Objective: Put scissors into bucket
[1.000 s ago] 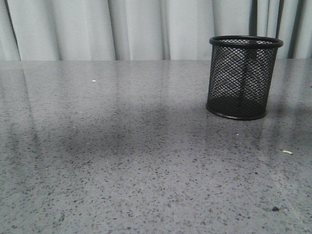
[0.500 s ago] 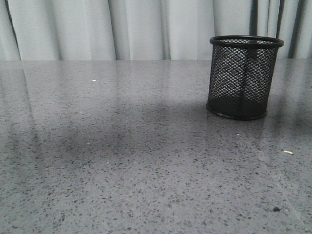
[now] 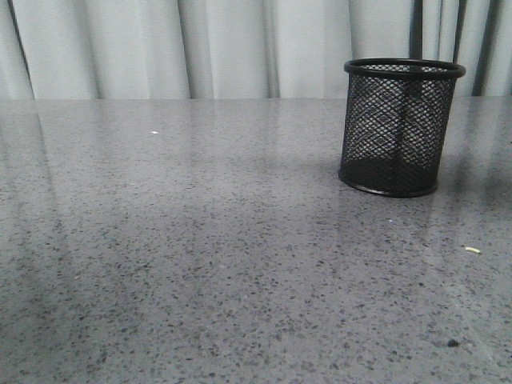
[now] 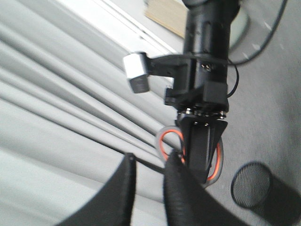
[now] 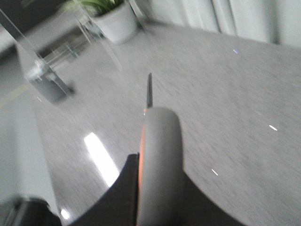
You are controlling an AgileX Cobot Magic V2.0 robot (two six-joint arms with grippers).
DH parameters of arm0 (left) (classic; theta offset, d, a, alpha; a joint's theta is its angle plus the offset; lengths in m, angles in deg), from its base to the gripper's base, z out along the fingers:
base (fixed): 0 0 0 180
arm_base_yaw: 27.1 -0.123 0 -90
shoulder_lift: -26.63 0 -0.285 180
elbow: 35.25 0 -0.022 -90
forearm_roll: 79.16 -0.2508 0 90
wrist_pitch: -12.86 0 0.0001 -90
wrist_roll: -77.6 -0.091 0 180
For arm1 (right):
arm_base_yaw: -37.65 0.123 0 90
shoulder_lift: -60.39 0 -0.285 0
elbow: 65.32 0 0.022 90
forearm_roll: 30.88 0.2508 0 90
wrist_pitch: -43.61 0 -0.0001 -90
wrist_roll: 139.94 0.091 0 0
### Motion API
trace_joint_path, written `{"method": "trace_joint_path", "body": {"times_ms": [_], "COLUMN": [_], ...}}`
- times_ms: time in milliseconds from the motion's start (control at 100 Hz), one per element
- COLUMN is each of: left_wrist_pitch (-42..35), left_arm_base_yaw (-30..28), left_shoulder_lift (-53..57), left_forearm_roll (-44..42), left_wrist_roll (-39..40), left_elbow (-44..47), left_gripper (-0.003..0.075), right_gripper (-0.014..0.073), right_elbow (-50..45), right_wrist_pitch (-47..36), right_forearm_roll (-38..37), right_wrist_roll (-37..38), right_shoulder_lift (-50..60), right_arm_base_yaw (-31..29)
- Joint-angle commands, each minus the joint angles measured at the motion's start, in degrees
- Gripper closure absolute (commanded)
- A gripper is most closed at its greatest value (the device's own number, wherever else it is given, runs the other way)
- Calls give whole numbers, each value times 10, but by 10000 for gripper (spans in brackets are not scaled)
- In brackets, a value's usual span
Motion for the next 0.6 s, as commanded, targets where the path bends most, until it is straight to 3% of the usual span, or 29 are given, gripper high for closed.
{"method": "trace_joint_path", "body": {"times_ms": [0,140,210,470,590], "left_wrist_pitch": [-40,-20,-3,41,69], "left_arm_base_yaw": [0,0,0,0,0], "left_shoulder_lift": [42,107,136,202,211], "left_forearm_roll": [0,-74,-98,-119,-160], "left_wrist_roll": [93,195,212,225,271], "left_elbow": [-19,-19,-19,-15,-15], "left_gripper": [738,740,740,740,740], "right_gripper": [656,657,657,659,659], "right_elbow": [83,184,199,134,96], "right_wrist_pitch": [75,231,236,236,236], "right_forearm_roll": [-114,-301,-365,-382,-390], "right_wrist_roll": [94,189,237,266,286], "right_shoulder_lift": [13,6,5,8,9], "right_arm_base_yaw": [-26,-50,-53,-53,-53]}}
